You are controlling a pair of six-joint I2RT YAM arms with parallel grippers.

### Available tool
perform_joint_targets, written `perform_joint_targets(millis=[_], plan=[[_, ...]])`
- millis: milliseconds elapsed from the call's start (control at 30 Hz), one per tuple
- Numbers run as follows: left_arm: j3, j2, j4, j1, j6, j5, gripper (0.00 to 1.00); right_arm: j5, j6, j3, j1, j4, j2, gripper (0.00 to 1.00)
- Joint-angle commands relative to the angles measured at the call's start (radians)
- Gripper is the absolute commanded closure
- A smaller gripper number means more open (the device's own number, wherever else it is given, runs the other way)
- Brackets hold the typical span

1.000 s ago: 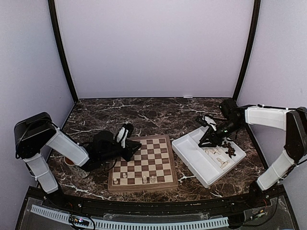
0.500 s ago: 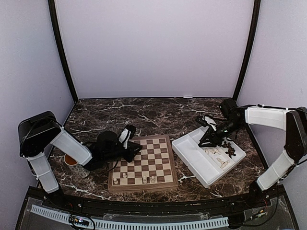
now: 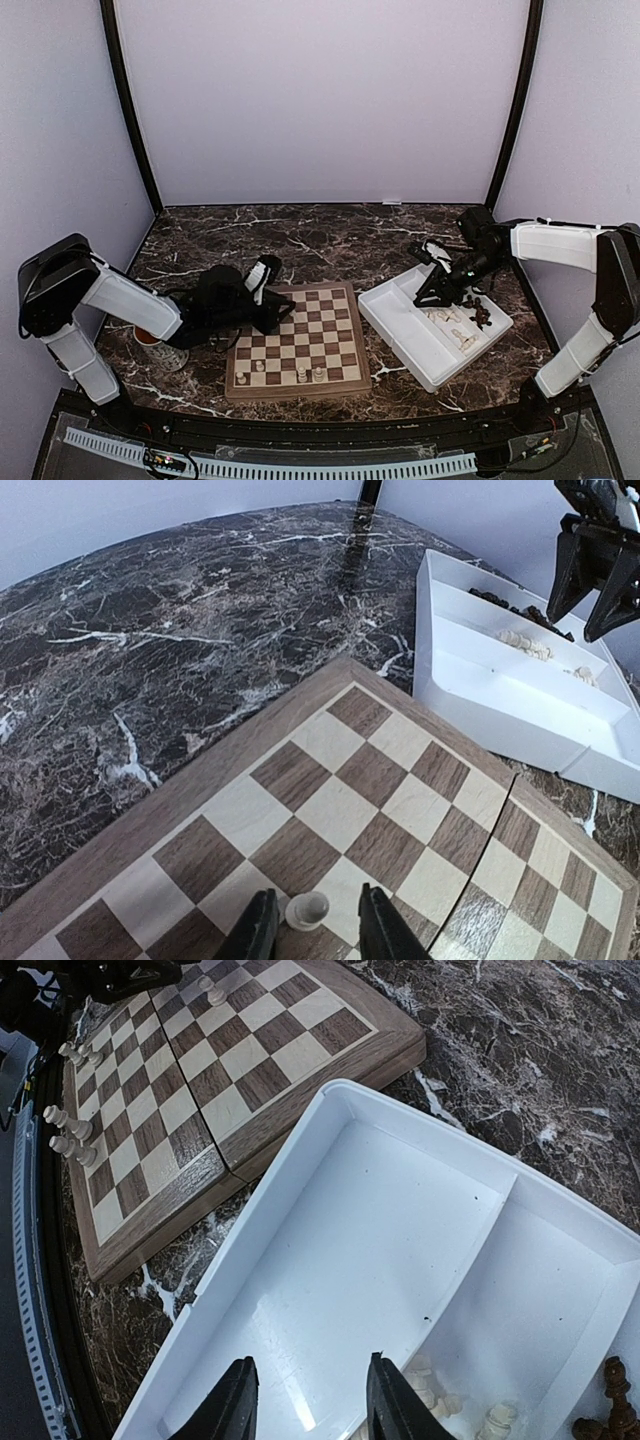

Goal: Set up the chess pieces on the board
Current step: Place the pawn on a2.

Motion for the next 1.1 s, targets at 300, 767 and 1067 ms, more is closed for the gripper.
perform_joint_targets(millis=[300,767,1067], plan=[[0.494,0.110,-0.828,-0.007,-0.119,0.002,0.68,0.004,-0.003,0.015,0.010,0.007,-0.014,0.61],[0.669,0.149,-1.175,-0.007,-0.203,-0.006,0.72,0.004,-0.010,0.017,0.009,0.003,-0.011,0.61],[0.694,0.180,-1.185,-0.007,-0.197,-0.014,0.76,0.007,-0.009,0.014,0.009,0.004,-0.019,0.61]])
